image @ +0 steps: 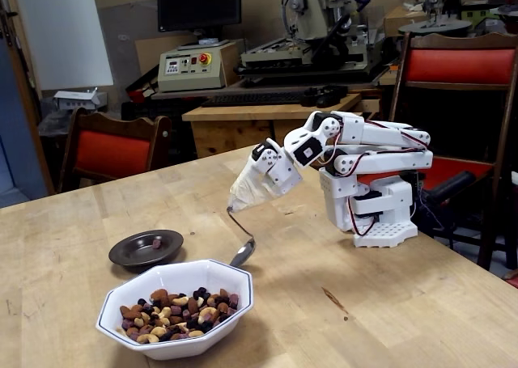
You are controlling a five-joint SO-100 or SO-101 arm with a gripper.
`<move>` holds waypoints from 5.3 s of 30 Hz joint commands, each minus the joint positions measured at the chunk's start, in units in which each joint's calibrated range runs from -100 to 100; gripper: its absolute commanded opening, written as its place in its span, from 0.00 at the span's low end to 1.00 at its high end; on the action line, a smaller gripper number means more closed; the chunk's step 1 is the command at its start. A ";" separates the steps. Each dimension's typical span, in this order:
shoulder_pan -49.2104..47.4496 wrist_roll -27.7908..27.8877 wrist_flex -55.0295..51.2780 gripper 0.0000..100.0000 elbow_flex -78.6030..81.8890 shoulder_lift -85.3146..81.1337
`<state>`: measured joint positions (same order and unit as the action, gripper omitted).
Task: Use spoon to take food
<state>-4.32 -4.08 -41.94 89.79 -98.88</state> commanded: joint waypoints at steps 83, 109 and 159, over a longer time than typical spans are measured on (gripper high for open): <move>0.03 0.24 -2.25 0.04 10.21 -0.26; -0.05 0.05 -2.09 0.04 10.21 -0.26; -0.05 0.29 27.48 0.04 10.21 -0.26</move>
<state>-4.32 -3.83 -14.27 98.97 -98.37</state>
